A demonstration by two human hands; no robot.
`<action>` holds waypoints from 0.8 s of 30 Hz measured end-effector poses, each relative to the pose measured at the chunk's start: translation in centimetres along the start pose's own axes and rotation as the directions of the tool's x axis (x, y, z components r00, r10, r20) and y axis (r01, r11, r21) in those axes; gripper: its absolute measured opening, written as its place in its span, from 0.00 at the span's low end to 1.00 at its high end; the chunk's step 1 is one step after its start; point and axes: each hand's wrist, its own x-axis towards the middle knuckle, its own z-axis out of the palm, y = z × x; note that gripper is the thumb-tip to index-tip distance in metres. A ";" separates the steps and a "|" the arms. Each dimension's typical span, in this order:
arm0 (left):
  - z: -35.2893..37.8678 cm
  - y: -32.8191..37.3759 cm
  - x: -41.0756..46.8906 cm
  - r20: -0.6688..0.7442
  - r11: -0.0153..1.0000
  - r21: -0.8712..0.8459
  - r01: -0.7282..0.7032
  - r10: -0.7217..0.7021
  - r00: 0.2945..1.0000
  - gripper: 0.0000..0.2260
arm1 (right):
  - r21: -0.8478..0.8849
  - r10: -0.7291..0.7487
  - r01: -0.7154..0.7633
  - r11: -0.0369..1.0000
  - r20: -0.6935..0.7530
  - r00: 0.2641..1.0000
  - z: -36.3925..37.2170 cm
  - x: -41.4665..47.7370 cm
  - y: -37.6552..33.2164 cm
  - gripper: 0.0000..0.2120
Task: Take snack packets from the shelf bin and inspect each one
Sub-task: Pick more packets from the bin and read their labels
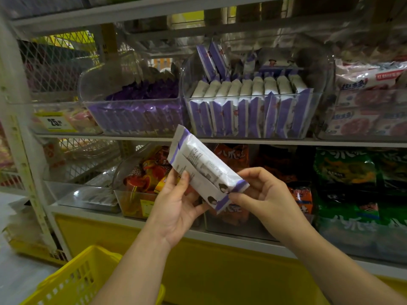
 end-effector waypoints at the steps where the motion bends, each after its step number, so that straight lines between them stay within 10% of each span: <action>1: 0.0 0.0 0.0 -0.007 1.000 -0.007 0.002 -0.002 1.000 0.20 | 0.008 -0.002 0.002 1.000 -0.017 1.000 0.0 0.0 0.0 0.13; 17: 0.4 -1.1 0.0 -0.197 0.975 0.222 0.004 0.041 0.979 0.18 | 0.256 0.141 -0.157 0.954 0.078 0.987 -0.2 0.4 0.1 0.18; 24: 1.3 -2.1 -0.4 -0.106 0.762 0.642 -0.087 0.200 0.974 0.12 | 0.176 0.200 -0.227 0.958 0.157 0.967 -0.1 0.1 0.3 0.16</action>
